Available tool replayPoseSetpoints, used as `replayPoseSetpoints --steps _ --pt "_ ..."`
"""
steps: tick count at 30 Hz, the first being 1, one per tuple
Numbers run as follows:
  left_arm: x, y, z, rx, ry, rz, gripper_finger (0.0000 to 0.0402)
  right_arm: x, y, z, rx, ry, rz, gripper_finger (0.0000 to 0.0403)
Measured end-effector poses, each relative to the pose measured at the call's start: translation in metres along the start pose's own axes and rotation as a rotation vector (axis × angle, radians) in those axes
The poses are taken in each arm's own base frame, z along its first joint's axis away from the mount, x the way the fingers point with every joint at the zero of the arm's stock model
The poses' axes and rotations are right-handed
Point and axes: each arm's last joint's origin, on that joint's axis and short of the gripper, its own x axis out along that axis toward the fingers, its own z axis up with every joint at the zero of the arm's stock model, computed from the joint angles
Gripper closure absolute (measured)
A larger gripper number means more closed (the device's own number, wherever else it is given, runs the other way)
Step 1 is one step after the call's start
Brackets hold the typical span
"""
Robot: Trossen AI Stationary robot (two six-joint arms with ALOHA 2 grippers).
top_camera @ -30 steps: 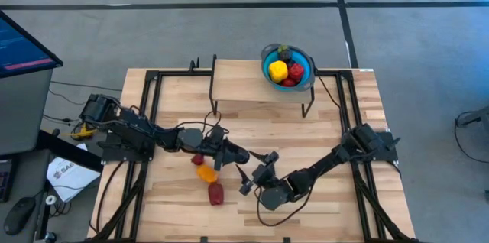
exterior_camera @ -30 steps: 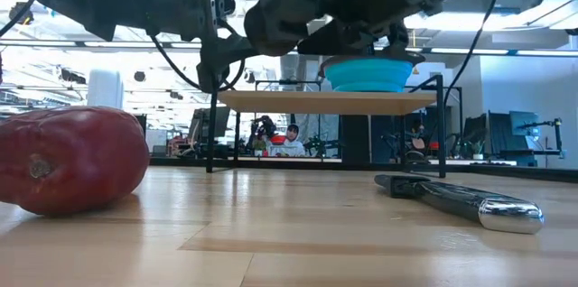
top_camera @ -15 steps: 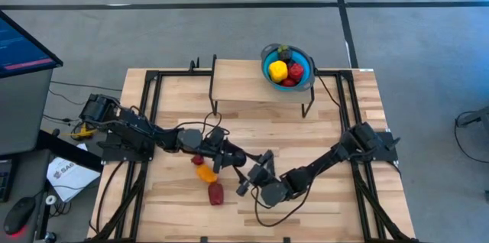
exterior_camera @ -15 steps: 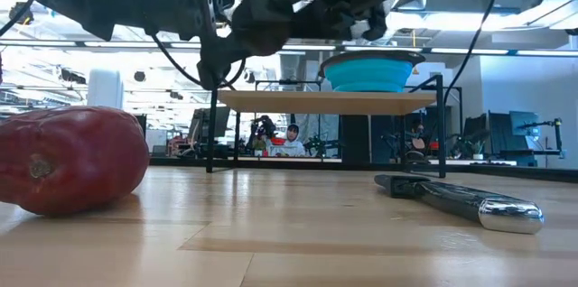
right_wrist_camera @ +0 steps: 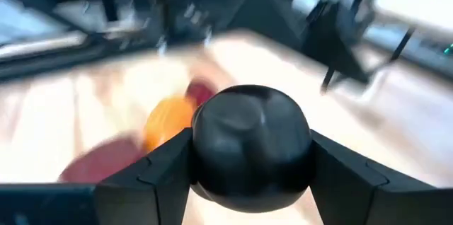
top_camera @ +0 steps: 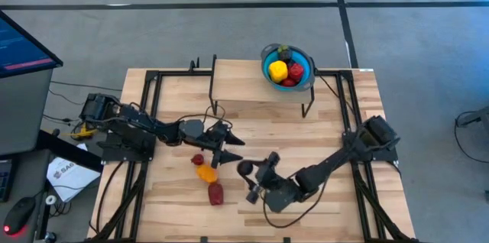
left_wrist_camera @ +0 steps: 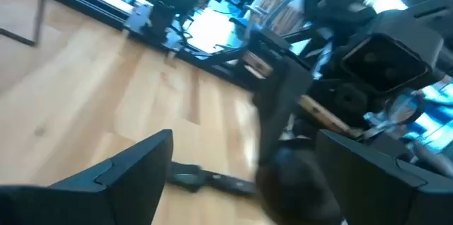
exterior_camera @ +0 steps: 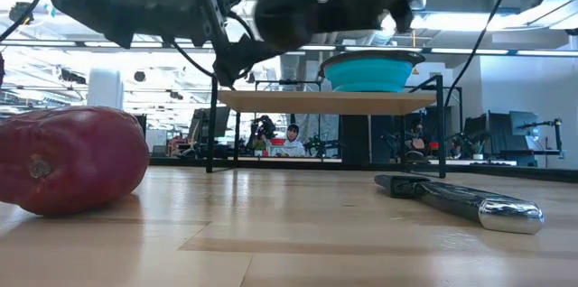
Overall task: Pick & Place Fruit
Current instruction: Put the black plum into the blue strainer bowl on the shelf
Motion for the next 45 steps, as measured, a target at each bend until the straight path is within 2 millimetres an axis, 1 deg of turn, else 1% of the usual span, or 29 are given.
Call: replayPoseSetpoints --steps 3,6,8,11,15,18,22,26,28,30,34,39,45 --pt "-0.002 -0.001 0.005 0.052 -0.017 -0.009 0.0061 -0.011 -0.006 0.001 0.026 0.105 0.044 0.0175" --pt "-0.004 -0.006 0.006 0.112 -0.009 -0.025 0.0064 -0.019 -0.016 0.008 0.043 0.177 0.051 0.0174" --pt "-0.006 -0.011 0.004 0.144 -0.002 -0.038 0.0066 -0.027 -0.024 0.017 0.060 0.209 0.048 0.0174" --pt "-0.007 -0.019 -0.004 0.177 0.012 -0.051 0.0070 -0.038 -0.043 0.038 0.095 0.223 0.021 0.0174" --pt "-0.010 -0.028 -0.018 0.203 0.024 -0.011 0.0075 -0.047 -0.079 0.072 0.147 0.217 -0.039 0.0174" --pt "-0.014 -0.031 -0.029 0.216 0.028 0.041 0.0077 -0.046 -0.112 0.100 0.187 0.184 -0.098 0.0174" --pt "-0.018 -0.034 -0.038 0.223 0.026 0.084 0.0078 -0.040 -0.163 0.133 0.244 0.128 -0.207 0.0174" --pt "-0.020 -0.038 -0.041 0.224 0.028 0.079 0.0078 -0.029 -0.212 0.154 0.251 0.084 -0.347 0.0173" --pt "-0.020 -0.038 -0.041 0.222 0.028 0.077 0.0078 -0.023 -0.232 0.160 0.267 0.083 -0.398 0.0173" --pt "-0.020 -0.039 -0.042 0.221 0.030 0.073 0.0078 -0.017 -0.248 0.163 0.286 0.105 -0.414 0.0173" --pt "-0.020 -0.041 -0.042 0.222 0.026 0.069 0.0078 -0.007 -0.271 0.164 0.333 0.145 -0.421 0.0170" --pt "-0.020 -0.041 -0.042 0.221 0.027 0.070 0.0078 -0.004 -0.284 0.164 0.348 0.153 -0.465 0.0152" --pt "-0.020 -0.041 -0.042 0.221 0.025 0.068 0.0078 -0.005 -0.288 0.163 0.342 0.172 -0.483 0.0144"
